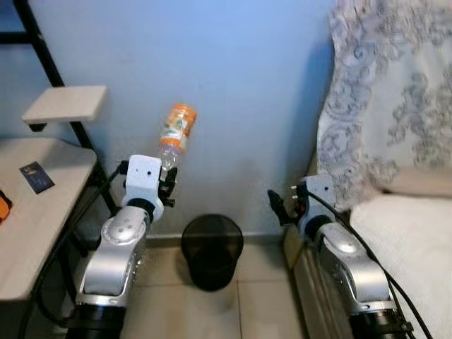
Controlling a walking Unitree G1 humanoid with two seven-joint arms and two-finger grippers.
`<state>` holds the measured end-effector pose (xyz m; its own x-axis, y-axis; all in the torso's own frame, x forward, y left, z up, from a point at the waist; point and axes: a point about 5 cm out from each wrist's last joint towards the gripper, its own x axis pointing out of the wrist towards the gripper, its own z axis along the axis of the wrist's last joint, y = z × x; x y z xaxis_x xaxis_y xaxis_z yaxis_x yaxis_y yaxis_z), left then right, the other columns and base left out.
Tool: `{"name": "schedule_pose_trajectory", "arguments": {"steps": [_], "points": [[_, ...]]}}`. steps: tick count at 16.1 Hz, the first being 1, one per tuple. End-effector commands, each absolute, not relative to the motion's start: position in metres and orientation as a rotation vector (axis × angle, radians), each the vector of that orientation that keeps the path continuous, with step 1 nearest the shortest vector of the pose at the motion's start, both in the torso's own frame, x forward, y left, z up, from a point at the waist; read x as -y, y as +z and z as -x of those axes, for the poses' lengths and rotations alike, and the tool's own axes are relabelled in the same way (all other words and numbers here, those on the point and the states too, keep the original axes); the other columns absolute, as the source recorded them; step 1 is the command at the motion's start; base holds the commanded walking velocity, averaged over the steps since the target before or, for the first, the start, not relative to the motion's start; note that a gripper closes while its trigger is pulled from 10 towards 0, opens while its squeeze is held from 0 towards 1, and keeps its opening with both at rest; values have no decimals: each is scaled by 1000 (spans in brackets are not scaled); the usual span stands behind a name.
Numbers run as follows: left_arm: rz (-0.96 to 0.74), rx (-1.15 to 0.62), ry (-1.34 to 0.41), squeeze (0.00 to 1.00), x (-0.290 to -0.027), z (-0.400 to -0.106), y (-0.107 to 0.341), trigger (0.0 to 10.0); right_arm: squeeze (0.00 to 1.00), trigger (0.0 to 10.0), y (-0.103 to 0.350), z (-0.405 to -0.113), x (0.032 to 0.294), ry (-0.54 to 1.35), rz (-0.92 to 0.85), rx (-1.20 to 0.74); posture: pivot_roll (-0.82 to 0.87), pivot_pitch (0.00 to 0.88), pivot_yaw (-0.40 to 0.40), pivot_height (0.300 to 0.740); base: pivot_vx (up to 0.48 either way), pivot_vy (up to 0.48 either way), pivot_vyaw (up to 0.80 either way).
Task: Clean up the room
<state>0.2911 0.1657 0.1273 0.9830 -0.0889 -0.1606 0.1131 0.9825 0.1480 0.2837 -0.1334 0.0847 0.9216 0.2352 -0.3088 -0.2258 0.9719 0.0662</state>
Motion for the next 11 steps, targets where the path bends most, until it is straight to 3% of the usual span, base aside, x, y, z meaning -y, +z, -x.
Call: {"name": "schedule_pose_trajectory", "arguments": {"steps": [1,6,11], "points": [[-176,-147,-84,0,-173,-291,131,10000,0,10000,88,-284,126,265,-34,-309,69,0,11,740,334,0,0],[-242,-208,-252,0,-159,-281,118,10000,0,10000,85,-281,127,305,-15,-330,69,0,10,740,296,0,0],[-247,-216,-251,0,-163,-281,117,10000,0,10000,85,-280,124,343,22,-322,67,0,11,740,269,0,0]]}}
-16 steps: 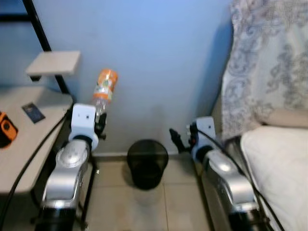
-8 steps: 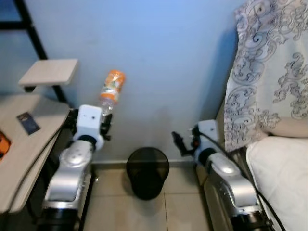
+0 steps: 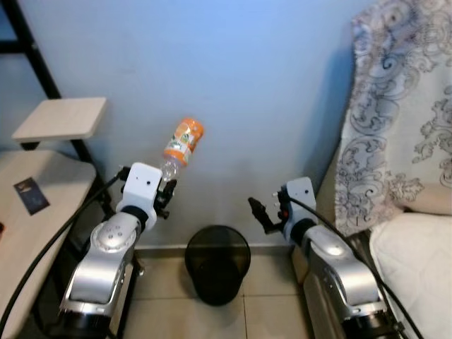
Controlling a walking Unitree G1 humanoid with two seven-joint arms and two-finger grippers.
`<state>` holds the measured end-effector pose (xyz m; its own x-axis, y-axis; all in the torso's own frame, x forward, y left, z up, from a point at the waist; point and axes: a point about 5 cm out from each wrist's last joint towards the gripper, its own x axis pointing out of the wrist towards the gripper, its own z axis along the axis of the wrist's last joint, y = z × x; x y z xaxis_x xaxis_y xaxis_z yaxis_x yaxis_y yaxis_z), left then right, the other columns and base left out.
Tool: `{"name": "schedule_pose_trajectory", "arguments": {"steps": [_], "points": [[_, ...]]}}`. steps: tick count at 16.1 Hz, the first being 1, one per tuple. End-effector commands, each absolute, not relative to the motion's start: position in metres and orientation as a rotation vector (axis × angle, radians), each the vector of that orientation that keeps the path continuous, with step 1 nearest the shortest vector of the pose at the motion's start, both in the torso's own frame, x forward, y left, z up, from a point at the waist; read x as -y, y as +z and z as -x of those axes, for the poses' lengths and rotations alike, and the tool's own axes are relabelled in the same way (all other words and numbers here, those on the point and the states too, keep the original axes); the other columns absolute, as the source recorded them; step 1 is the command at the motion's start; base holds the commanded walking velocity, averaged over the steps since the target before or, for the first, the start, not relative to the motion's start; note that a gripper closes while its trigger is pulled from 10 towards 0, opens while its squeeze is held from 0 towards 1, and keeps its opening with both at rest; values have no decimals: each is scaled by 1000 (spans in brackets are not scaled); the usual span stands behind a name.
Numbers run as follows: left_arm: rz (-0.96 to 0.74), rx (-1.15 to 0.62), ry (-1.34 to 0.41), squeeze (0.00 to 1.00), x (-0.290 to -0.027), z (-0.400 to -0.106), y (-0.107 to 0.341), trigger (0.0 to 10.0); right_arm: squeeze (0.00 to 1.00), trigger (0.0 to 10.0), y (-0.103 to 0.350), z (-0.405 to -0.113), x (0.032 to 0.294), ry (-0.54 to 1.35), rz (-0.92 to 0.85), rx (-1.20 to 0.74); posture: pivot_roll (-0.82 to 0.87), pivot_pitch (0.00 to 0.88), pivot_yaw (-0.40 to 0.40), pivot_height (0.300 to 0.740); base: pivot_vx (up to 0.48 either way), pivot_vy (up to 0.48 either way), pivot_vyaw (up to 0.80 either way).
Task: Clean up the room
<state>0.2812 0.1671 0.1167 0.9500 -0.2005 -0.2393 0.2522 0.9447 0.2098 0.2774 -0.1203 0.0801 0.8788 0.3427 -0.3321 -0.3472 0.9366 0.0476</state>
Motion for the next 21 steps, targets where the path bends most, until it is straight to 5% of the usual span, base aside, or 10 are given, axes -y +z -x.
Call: {"name": "schedule_pose_trajectory", "arguments": {"steps": [1,5,18,21], "points": [[-252,-220,-261,0,-163,-280,117,10000,0,10000,85,-280,124,344,22,-323,68,0,10,740,274,0,0],[-284,-244,-304,0,-164,-276,113,10000,0,10000,84,-279,124,352,30,-325,69,0,9,740,277,0,600],[-300,-264,-339,0,-163,-273,109,10000,0,10000,82,-278,124,335,-1,-347,63,0,13,740,283,0,0],[-301,-265,-346,0,-162,-272,109,10000,0,10000,83,-279,125,328,-4,-348,63,0,14,740,290,0,-771]]}}
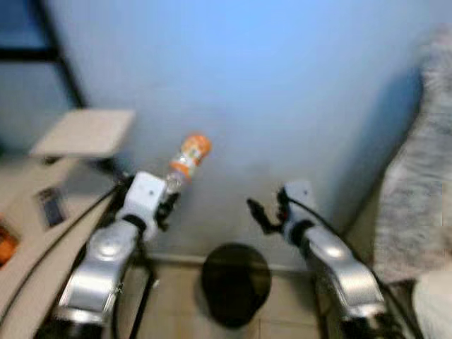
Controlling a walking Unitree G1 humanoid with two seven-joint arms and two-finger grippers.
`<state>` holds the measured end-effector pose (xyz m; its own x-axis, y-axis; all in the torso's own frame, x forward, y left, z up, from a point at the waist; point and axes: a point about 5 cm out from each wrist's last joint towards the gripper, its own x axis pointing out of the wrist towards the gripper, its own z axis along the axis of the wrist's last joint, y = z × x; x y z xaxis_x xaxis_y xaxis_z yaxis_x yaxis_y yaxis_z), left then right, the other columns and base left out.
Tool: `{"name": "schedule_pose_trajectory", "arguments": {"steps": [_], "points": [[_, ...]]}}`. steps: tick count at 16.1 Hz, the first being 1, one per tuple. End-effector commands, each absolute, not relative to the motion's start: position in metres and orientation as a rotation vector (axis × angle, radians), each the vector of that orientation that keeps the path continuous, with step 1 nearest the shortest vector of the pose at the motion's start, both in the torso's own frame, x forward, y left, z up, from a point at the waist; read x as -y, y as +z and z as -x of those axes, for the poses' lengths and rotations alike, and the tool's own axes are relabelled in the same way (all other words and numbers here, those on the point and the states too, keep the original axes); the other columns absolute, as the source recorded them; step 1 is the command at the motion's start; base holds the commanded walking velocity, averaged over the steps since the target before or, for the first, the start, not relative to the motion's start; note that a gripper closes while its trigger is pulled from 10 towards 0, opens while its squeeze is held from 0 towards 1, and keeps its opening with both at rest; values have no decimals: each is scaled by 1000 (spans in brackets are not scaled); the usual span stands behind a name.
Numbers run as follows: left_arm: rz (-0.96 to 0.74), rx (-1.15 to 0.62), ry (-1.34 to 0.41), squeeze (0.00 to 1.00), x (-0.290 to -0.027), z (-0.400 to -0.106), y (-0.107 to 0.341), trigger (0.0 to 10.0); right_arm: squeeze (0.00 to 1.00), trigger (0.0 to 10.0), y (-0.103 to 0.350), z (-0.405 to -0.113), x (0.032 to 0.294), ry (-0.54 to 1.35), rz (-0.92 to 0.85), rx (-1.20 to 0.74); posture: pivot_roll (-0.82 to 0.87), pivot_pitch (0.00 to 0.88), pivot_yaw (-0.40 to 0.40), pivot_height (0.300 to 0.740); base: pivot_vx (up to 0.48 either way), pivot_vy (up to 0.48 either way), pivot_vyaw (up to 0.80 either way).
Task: Clean up the room
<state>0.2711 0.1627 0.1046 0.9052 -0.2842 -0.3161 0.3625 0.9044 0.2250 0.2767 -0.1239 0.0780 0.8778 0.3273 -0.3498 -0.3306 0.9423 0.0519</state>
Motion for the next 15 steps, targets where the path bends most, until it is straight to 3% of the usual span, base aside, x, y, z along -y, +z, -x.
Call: {"name": "schedule_pose_trajectory", "arguments": {"steps": [1,9,15], "points": [[-301,-266,-348,0,-162,-273,109,10000,0,10000,83,-279,126,324,6,-341,63,0,14,740,292,0,0],[-307,-262,-381,0,-158,-271,109,10000,0,10000,83,-279,127,323,9,-340,73,0,8,740,288,0,0],[-269,-222,-445,0,-150,-258,111,10000,0,10000,85,-264,147,300,45,-346,74,0,-3,740,0,0,0]]}}
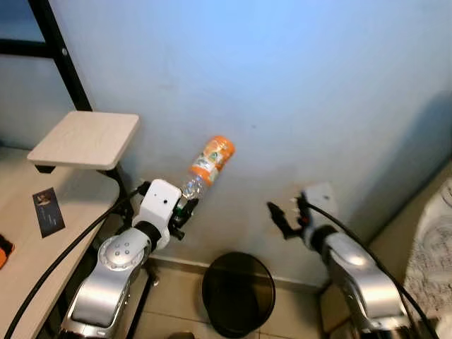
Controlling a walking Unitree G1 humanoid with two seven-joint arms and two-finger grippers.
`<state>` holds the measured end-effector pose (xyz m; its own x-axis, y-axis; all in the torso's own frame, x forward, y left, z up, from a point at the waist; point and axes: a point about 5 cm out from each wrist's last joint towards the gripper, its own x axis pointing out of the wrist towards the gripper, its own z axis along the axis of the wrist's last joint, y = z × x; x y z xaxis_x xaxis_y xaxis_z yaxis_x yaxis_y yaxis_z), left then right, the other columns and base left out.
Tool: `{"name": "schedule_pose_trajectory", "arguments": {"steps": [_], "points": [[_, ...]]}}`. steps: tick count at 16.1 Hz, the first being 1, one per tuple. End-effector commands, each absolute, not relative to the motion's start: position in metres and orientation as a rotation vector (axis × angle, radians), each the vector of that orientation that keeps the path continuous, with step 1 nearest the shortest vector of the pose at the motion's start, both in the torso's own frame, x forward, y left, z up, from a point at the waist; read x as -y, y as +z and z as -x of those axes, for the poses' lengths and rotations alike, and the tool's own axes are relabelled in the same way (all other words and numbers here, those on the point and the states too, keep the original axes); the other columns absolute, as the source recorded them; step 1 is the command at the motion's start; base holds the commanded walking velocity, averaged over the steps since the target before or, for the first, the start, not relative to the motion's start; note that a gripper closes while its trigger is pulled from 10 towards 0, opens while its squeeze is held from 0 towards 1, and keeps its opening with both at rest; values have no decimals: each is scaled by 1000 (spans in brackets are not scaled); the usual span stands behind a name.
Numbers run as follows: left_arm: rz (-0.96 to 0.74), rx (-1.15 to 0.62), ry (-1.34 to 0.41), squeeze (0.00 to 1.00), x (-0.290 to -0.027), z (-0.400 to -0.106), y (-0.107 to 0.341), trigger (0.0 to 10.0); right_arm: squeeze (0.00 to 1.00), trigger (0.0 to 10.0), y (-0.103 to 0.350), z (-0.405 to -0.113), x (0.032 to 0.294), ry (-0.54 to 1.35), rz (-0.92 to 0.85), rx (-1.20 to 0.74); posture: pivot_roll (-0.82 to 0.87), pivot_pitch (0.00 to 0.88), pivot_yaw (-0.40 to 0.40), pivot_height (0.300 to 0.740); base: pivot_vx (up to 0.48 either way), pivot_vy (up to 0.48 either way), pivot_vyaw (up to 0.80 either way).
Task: Clean up the room
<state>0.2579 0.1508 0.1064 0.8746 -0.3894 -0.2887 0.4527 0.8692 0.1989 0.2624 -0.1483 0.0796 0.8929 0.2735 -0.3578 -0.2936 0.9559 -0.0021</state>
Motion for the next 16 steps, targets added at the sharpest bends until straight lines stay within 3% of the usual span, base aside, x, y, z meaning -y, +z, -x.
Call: {"name": "schedule_pose_trajectory", "arguments": {"steps": [1,6,9,16], "points": [[-293,-214,-517,0,-145,-263,110,10000,0,10000,81,-260,153,310,98,-374,49,0,12,740,0,0,0],[-417,-262,-791,0,-128,-285,91,10000,0,10000,75,-264,172,408,316,-484,-5,0,23,740,0,0,0],[-456,-343,-950,0,-102,-299,70,10000,0,10000,82,-261,183,547,416,-518,-26,0,10,740,0,0,0],[-702,-425,-1023,0,-94,-299,29,10000,0,10000,87,-253,181,767,448,-588,-41,0,-12,740,0,0,0]]}}
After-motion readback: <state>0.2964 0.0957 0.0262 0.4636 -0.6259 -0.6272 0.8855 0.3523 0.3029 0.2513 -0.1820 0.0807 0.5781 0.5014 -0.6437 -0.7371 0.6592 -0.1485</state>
